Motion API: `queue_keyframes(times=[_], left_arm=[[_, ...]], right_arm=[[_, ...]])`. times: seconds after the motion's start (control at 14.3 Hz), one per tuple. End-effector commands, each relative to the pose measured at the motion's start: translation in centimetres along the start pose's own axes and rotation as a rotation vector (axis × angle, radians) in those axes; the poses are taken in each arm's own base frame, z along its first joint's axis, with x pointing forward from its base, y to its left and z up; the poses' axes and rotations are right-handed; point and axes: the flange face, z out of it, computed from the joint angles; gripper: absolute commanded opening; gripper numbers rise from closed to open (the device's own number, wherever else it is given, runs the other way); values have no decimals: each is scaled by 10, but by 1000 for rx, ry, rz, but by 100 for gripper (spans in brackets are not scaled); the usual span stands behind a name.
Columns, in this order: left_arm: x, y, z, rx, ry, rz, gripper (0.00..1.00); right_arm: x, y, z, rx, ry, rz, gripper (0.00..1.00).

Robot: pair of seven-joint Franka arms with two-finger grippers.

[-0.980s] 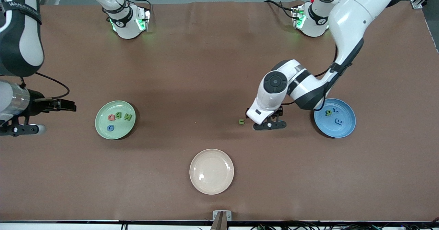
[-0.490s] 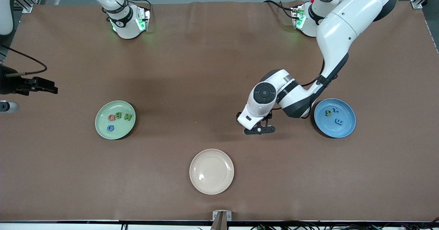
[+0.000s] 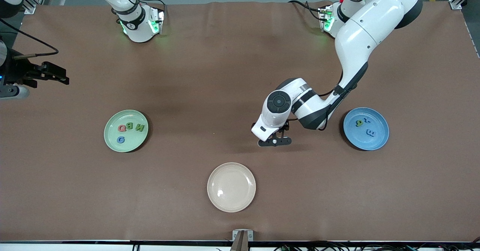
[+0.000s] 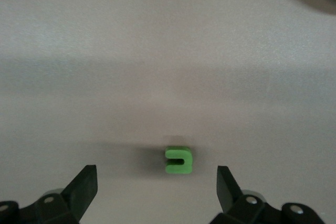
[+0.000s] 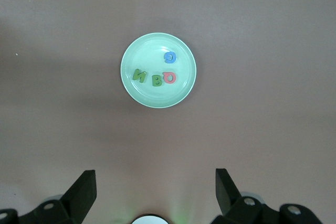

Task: Sort upper and lower case letters into plates
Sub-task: 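Lower the left gripper and grasp the green lowercase u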

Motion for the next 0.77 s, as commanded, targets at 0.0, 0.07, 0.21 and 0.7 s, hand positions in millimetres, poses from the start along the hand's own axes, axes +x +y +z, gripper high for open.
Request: queue_keyframes(times=[0.0,0.07,0.21,0.7], left_arm=[[2,9,9,-10,17,-13,100],[0,11,14,-7,22,-8,100],[-3,14,21,3,28,1,100],[-9,21,31,-10,34,2,86]], right_arm=[[-21,-1,1,-27,19,-7,100],[-25,0,-1,-27,27,-4,100],[-28,3,-3,-25,32,2,100],[-36,5,-16,-16,70,9,100]])
